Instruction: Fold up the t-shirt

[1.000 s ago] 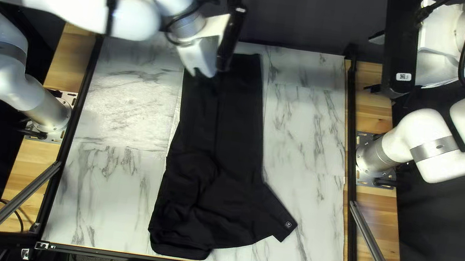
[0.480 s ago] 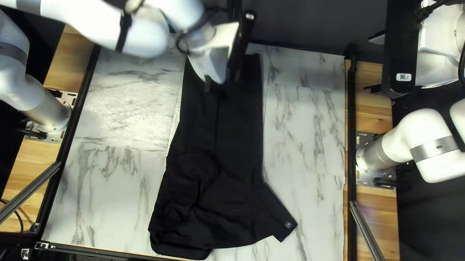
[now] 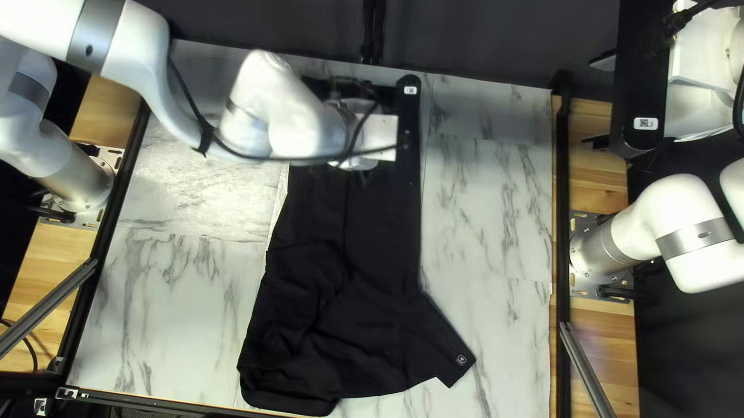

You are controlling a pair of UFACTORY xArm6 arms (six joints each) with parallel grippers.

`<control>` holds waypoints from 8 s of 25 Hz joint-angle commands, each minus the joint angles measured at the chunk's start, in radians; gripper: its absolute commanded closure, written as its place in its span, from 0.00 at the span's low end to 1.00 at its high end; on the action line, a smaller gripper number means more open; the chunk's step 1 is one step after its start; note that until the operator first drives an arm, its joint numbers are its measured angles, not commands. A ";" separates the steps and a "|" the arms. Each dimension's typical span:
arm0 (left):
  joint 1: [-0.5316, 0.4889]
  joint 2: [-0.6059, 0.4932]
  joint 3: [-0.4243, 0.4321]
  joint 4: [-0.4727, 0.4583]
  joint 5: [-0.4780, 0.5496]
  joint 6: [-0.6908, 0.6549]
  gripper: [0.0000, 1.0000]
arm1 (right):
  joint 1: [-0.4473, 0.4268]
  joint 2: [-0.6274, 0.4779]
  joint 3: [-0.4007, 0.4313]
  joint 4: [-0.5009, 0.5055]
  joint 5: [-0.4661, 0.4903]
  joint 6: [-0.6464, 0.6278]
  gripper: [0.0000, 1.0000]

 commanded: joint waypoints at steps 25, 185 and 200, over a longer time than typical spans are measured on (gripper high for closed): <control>0.156 0.151 0.016 0.595 -0.114 -0.125 0.00 | 0.000 0.000 0.000 0.000 0.000 0.000 0.00; -0.209 0.256 -0.037 0.644 -0.246 0.012 0.00 | 0.000 0.000 0.000 0.000 0.000 0.000 0.00; -0.225 0.289 -0.050 0.715 -0.254 -0.052 0.00 | 0.000 0.000 0.000 0.000 0.000 0.000 0.00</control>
